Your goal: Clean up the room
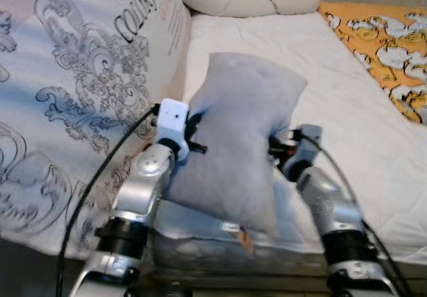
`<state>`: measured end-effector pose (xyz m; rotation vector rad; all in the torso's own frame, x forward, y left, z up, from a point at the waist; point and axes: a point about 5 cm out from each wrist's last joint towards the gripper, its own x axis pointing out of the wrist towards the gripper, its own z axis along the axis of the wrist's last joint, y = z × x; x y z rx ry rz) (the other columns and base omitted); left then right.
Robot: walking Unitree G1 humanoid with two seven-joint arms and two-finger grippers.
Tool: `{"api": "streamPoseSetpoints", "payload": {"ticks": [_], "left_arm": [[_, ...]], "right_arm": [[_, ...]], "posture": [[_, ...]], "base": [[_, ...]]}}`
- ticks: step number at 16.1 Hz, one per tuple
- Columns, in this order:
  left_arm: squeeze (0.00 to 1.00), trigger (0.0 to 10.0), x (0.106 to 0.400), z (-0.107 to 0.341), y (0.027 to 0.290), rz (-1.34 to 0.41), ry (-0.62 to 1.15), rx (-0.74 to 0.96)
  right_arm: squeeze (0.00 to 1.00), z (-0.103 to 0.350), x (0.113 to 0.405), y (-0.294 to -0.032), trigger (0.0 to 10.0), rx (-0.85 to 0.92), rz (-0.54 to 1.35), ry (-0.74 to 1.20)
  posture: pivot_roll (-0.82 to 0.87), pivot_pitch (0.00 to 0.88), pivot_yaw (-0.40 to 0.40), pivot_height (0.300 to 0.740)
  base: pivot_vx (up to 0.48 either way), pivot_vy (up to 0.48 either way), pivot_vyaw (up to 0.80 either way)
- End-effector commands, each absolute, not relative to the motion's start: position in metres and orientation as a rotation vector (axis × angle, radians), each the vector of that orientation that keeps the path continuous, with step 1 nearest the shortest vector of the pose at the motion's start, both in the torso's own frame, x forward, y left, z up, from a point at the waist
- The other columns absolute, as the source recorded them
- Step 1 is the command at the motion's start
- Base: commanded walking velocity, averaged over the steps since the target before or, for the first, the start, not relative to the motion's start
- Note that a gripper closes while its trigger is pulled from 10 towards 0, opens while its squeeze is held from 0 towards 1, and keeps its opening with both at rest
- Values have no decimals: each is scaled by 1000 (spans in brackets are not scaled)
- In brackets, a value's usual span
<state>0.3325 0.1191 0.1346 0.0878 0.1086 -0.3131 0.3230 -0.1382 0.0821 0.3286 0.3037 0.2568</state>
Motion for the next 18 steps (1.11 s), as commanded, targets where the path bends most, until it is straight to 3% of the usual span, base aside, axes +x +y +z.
{"api": "streamPoseSetpoints", "payload": {"ticks": [1,2,5,8,10,13,18], "left_arm": [[0,10000,340,147,127,-270,59,97],[0,10000,342,149,127,-277,52,103],[0,10000,356,156,126,-278,35,168],[0,10000,377,155,131,-200,43,294],[0,10000,386,156,132,-205,38,377],[0,10000,401,171,142,-219,23,545],[0,10000,413,193,154,-178,23,661]], "right_arm": [[24,85,327,-146,10000,332,210,280],[1000,85,329,-152,10000,343,162,272],[1000,82,334,-179,10000,311,-10,239],[1000,81,331,-196,10000,204,-27,229],[1000,86,328,-196,10000,154,80,192],[1000,109,315,-184,10000,112,390,85],[1000,133,281,-173,10000,53,706,65]], "posture": [[27,0,41,740],[27,0,45,740],[25,0,63,740],[4,0,83,740],[-11,0,92,740],[-99,0,148,740],[-182,0,171,740]], "base": [[0,0,0],[0,0,0],[0,0,0],[0,0,0],[0,0,0],[0,0,0],[0,0,0]]}}
